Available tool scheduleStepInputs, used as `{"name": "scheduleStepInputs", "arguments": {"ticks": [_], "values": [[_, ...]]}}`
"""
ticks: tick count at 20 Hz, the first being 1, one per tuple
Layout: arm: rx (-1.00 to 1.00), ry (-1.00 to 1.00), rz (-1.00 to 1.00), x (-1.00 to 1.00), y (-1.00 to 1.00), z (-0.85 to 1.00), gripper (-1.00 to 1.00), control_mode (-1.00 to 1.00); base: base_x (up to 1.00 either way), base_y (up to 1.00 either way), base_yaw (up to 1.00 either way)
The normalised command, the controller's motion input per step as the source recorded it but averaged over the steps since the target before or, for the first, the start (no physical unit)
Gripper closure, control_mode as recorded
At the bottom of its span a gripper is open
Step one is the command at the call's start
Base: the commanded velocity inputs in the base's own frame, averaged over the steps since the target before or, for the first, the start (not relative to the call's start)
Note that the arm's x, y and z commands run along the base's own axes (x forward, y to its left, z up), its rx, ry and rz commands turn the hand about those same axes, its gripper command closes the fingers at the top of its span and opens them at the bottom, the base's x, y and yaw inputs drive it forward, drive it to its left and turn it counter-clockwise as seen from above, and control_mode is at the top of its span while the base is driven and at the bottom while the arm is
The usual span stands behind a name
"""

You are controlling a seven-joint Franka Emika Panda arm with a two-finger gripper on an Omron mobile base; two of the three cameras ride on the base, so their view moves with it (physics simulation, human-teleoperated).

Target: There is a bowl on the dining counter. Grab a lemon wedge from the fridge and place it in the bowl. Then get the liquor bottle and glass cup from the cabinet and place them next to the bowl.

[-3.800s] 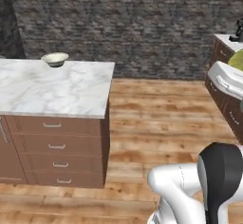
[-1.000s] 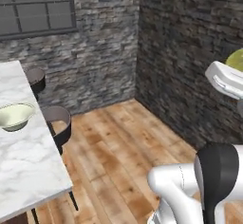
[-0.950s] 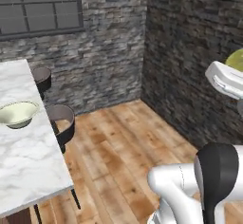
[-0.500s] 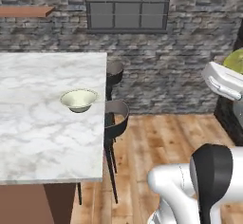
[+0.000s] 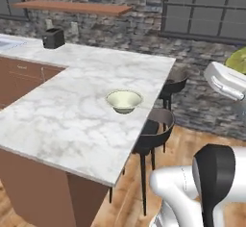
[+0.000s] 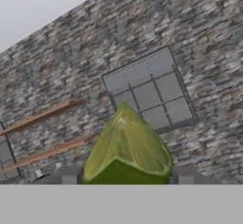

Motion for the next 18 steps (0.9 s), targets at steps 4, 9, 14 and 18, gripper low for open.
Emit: {"name": "scheduleStepInputs", "arguments": {"ticks": [4,9,14,18], "values": [[0.00,0.00,0.00,0.00,0.00,0.00,1.00,1.00,0.10,-0.69,0.54],[0.00,0.00,0.00,0.00,0.00,0.00,1.00,1.00,0.09,-0.66,0.55],[0.00,0.00,0.00,0.00,0.00,0.00,1.00,1.00,0.11,-0.68,0.54],[0.00,0.00,0.00,0.00,0.00,0.00,1.00,1.00,0.21,-0.76,0.50]]}}
